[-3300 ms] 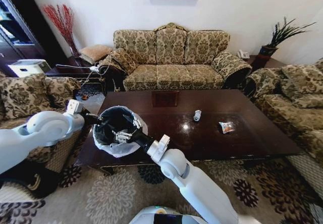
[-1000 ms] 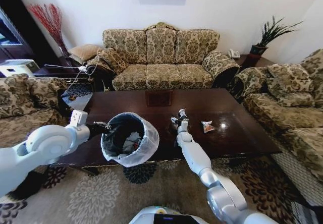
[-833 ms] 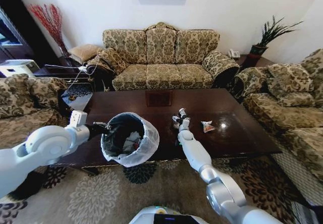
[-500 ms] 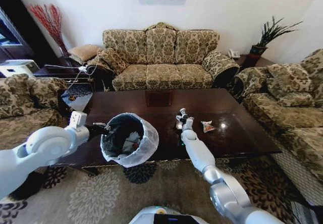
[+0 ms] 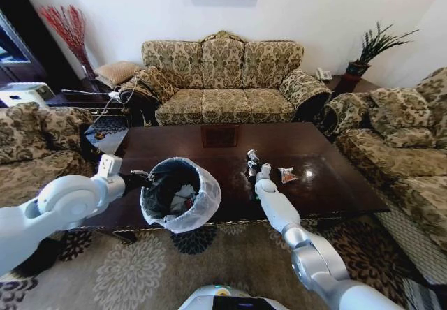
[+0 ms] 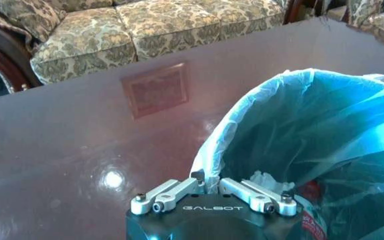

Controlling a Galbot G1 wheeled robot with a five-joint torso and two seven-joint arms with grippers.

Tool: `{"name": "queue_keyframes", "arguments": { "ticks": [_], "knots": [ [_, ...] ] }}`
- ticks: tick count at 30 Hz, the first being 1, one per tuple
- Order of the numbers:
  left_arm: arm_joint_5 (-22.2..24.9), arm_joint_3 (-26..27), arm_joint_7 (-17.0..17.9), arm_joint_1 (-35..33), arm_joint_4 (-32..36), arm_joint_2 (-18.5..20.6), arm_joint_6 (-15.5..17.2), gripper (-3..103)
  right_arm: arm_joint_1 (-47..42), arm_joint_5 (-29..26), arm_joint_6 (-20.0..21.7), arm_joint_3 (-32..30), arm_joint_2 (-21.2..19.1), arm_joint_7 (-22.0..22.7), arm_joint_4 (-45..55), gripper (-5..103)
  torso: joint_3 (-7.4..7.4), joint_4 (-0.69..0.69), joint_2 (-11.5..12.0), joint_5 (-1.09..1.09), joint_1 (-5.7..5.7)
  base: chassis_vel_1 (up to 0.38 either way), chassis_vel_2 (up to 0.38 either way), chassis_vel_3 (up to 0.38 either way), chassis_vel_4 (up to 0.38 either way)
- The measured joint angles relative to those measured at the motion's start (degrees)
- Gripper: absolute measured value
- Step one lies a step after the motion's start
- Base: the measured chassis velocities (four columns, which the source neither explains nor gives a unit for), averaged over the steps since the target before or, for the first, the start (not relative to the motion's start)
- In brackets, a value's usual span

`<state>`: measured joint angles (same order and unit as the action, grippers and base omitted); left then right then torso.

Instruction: Move to the front of the table and place the trash on the table into the trash bin.

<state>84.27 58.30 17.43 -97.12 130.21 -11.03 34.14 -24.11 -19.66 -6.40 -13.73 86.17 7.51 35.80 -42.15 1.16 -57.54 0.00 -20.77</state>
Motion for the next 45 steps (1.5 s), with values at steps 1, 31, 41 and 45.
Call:
{"name": "queue_keyframes", "arguments": {
  "ticks": [1, 31, 41, 45],
  "knots": [
    [0.00, 0.00, -0.01, 0.00, 0.11, -0.12, 0.00, 0, 0.05, -0.23, 0.25, 0.03, 0.02, -0.01, -0.02, 74, 0.00, 0.01, 0.00, 0.00, 0.00, 0.000, 0.000, 0.000, 0.000],
    [1.66, 0.26, -1.03, 0.06, -10.46, 6.61, -3.78, 0, -20.57, -11.26, 4.49, 13.96, -3.78, -13.87, 71.81, 47, 0.01, 0.01, 0.00, -0.03, 0.00, 0.000, 0.000, 0.000, 0.000],
    [1.92, 0.51, -1.01, 0.06, -9.28, 5.65, -3.61, 0, -26.24, -12.57, 6.12, 24.56, -7.32, -16.70, 79.84, 47, 0.01, 0.00, 0.00, 0.00, 0.01, 0.000, 0.000, 0.000, 0.000],
    [2.02, 0.61, -1.01, 0.19, -8.85, 5.63, -3.60, 0, -27.38, -11.72, 4.95, 25.58, -7.27, -16.66, 78.67, 47, 0.00, 0.00, 0.00, 0.00, 0.01, 0.000, 0.000, 0.000, 0.000]
  ]
}}
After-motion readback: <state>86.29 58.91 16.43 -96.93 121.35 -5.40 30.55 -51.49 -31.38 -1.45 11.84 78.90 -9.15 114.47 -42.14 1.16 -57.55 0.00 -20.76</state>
